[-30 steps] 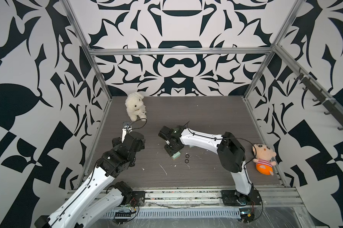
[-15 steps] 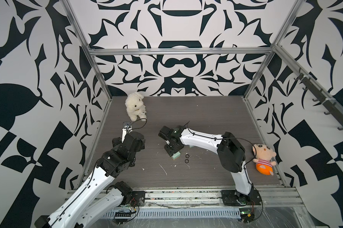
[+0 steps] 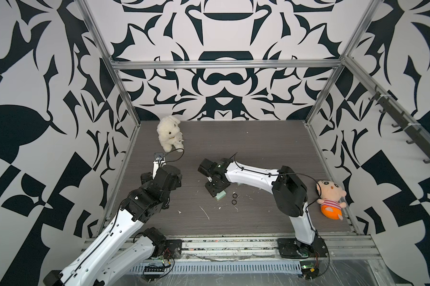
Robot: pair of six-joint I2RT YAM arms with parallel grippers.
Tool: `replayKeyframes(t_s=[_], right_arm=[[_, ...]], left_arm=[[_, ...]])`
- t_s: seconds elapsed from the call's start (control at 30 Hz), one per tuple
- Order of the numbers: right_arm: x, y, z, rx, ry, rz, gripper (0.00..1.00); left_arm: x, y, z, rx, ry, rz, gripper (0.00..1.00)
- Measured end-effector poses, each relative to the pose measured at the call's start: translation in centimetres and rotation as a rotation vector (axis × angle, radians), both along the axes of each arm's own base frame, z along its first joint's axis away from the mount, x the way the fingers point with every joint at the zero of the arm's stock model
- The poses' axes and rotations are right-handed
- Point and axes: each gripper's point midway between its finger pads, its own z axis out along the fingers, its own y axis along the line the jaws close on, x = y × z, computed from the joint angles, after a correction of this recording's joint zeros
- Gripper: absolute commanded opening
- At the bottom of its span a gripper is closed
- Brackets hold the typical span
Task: Take the rings out of the lift-off lid box
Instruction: Close the lid on the jewelry box.
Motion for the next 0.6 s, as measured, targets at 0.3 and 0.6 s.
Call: replayKeyframes(t_s=[0.3, 0.6], right_arm=[[0.8, -0.1, 3.2, 0.042, -0.073, -0.009, 0.58], [1.0, -0.1, 5.5, 0.097, -0.119, -0.020, 0.58]], left_arm=[[0.0, 0.1, 0.0, -0.001, -0.002, 0.002, 0.99], [-0.1, 0.1, 0.1, -0.006, -0.005, 0.001, 1.00]])
